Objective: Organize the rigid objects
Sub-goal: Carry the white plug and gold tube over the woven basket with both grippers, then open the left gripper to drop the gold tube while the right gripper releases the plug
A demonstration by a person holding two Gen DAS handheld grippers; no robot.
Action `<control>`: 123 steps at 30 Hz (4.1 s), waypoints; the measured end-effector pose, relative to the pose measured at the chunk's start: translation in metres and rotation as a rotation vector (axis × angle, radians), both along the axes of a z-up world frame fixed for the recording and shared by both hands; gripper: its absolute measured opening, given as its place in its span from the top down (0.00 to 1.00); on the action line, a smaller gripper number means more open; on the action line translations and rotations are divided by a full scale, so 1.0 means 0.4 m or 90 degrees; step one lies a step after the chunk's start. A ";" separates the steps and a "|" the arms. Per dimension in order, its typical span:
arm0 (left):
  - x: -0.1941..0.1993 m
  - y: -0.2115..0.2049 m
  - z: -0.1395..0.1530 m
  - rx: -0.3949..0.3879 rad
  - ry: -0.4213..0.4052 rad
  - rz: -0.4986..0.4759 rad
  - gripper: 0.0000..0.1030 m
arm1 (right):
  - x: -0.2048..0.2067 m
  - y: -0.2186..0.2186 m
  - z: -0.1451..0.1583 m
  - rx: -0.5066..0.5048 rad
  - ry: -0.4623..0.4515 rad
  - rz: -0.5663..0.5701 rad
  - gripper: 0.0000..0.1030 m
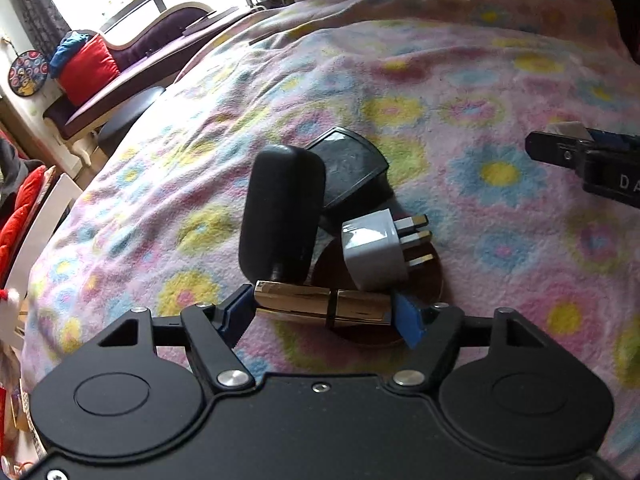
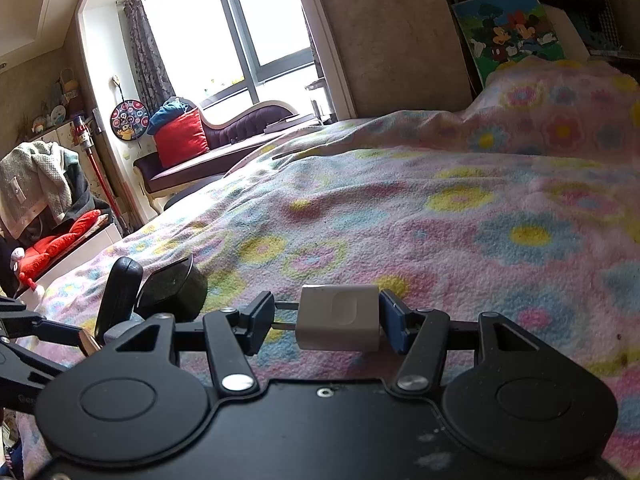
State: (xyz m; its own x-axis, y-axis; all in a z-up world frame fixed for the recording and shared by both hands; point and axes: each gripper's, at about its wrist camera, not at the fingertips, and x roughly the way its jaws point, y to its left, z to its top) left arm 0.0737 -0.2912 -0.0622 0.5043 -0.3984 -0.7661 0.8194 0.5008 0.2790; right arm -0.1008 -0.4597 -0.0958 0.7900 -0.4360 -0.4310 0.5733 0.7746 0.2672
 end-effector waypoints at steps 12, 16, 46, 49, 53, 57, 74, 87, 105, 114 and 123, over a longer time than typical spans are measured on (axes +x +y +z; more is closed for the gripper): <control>0.027 0.097 0.101 -0.063 0.039 0.116 0.34 | -0.008 -0.006 -0.006 0.008 -0.015 -0.005 0.45; 0.022 0.164 0.136 -0.049 0.049 0.187 0.34 | -0.011 -0.008 -0.008 0.012 -0.021 -0.004 0.45; -0.113 0.675 0.195 -0.095 0.161 0.502 0.34 | 0.019 0.077 0.086 0.007 0.084 -0.020 0.47; -0.109 0.686 0.154 -0.078 0.218 0.495 0.34 | 0.009 0.162 0.123 -0.008 0.085 0.030 0.47; -0.108 0.701 0.133 -0.073 0.250 0.492 0.34 | 0.008 0.277 0.153 -0.008 0.092 0.105 0.47; -0.115 0.725 0.132 -0.078 0.244 0.510 0.34 | 0.015 0.393 0.175 0.044 0.088 0.206 0.47; -0.095 0.782 0.091 -0.087 0.320 0.542 0.34 | 0.071 0.672 0.124 0.143 0.243 0.427 0.47; -0.080 0.812 0.084 -0.110 0.343 0.581 0.34 | 0.069 0.647 0.121 0.142 0.272 0.429 0.47; -0.080 0.779 0.068 -0.075 0.369 0.554 0.16 | 0.071 0.700 0.088 0.128 0.328 0.495 0.34; -0.085 0.769 0.058 -0.066 0.395 0.538 0.16 | 0.060 0.690 0.078 0.133 0.335 0.481 0.24; -0.090 0.767 0.062 -0.061 0.380 0.534 0.16 | 0.059 0.701 0.058 0.116 0.368 0.478 0.18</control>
